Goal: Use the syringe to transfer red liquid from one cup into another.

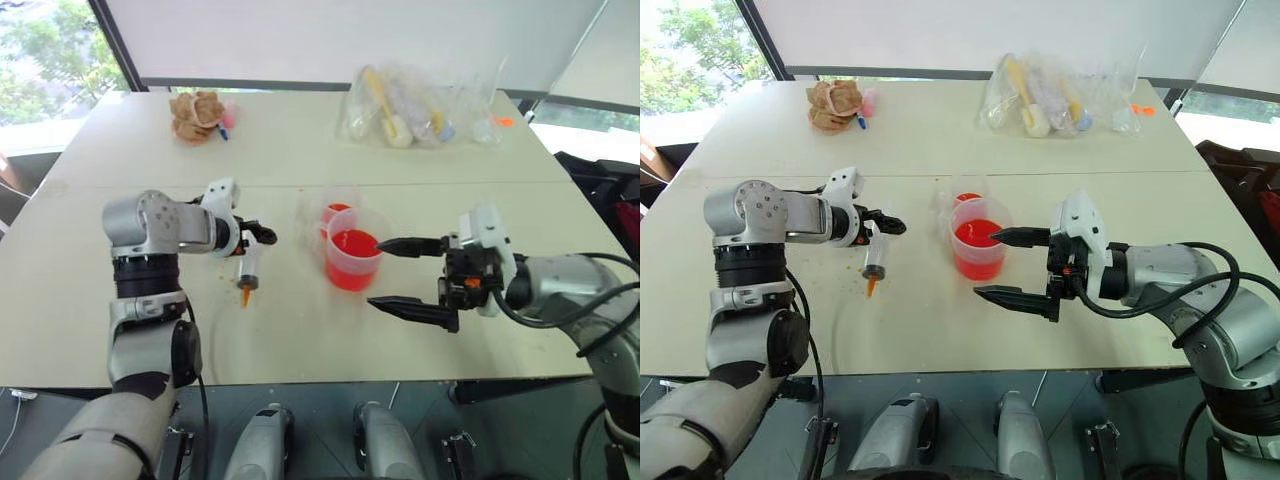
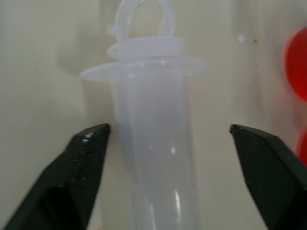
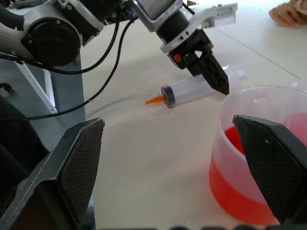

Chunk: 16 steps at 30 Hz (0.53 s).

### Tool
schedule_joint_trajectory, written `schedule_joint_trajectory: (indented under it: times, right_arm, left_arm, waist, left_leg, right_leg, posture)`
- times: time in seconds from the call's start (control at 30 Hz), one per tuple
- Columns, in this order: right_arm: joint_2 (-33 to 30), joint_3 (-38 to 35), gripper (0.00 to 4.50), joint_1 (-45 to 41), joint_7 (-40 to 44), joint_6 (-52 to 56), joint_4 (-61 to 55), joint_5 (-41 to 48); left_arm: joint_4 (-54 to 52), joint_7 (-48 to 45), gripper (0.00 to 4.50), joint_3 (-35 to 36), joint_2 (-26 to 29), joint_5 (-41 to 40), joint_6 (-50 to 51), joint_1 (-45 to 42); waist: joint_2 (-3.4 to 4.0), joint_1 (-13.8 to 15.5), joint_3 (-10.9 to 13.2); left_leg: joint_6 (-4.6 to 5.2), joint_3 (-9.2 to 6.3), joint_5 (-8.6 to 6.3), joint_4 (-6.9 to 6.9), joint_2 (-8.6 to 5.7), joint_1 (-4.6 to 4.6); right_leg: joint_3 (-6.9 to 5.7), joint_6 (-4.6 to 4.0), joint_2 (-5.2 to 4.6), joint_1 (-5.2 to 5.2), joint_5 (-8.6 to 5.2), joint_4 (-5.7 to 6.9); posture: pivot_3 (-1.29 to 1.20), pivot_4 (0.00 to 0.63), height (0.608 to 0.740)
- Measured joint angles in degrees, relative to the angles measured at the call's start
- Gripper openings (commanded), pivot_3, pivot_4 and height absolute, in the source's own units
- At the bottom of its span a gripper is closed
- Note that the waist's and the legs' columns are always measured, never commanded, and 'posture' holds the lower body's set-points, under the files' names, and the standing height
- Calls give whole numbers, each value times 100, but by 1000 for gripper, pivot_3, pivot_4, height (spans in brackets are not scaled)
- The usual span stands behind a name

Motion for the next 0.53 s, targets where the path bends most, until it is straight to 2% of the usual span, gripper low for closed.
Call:
schedule_joint_trajectory:
  times: [0.2, 0.4, 0.53]
  right_arm:
    - [-24, -137, 4500, 113, -40, -16, 46, -62]
    - [-146, -981, 4500, 492, -188, 35, 472, 11]
    - [-233, -1619, 4500, 1014, -187, 173, 626, 204]
  left_arm:
    - [-1176, -226, 4444, -275, 219, 296, -1471, 660]
    - [-1884, -987, 4444, -243, 656, 311, -2834, 1417]
    - [-2624, -2085, 4444, -510, 1457, 559, -4588, 2510]
  waist:
    - [0, 25, 0]
    - [0, 126, 0]
    - [0, 129, 0]
  left_leg:
    - [-7, 2, 3, -3, 2, -1]
    - [-5, 9, 3, -5, 2, -2]
    - [-3, 15, 2, -13, 4, -3]
  right_leg:
    - [1, -7, 0, 0, 4, -11]
    - [3, -14, -3, 3, 2, -24]
    - [6, -32, -9, 1, -8, -29]
  posture:
    - [0, 150, 737]
    - [0, 150, 737]
    - [0, 150, 737]
